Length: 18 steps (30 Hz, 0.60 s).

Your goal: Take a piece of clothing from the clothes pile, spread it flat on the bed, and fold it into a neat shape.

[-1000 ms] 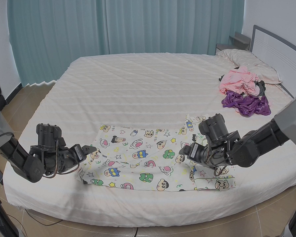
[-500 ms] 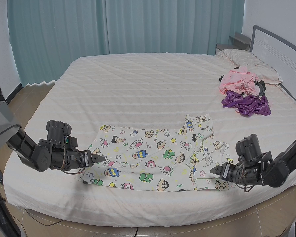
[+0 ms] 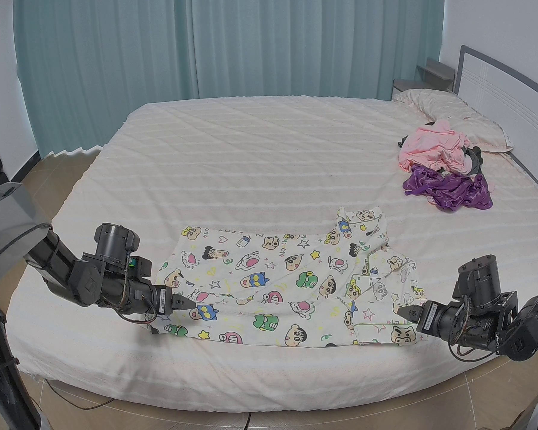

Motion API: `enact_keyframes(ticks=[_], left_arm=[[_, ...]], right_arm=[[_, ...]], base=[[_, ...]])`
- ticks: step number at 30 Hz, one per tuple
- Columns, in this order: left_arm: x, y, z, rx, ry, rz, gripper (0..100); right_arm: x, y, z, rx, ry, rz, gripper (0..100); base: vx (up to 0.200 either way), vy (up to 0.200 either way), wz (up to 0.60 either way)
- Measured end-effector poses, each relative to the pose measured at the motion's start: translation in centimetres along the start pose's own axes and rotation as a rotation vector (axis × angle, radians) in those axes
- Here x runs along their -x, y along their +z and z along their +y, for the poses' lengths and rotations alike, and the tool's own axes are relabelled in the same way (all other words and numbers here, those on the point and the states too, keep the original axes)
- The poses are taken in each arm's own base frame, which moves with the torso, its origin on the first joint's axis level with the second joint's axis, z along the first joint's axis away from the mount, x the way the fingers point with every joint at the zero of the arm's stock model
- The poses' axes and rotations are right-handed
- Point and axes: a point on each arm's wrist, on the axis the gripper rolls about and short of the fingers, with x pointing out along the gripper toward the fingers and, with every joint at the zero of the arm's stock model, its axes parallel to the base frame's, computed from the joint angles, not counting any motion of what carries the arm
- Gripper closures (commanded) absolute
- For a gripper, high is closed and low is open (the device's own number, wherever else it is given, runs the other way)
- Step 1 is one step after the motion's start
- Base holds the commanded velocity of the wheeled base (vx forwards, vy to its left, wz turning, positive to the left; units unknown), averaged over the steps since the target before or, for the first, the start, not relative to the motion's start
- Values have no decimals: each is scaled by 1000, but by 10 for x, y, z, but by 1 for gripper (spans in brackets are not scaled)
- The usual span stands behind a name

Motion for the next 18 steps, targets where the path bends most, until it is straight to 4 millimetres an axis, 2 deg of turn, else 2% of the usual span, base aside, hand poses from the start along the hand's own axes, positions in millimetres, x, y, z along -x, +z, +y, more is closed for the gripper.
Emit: enact_keyframes(ticks=[9, 18], left_arm=[[-13, 2, 1, -7, -1, 12, 0], [-16, 8, 6, -4, 13, -2, 0]], right_arm=[[1, 0, 0, -5, 13, 5, 0], [2, 2, 3, -4, 30, -1, 0]], base=[[0, 0, 0], [0, 0, 0]])
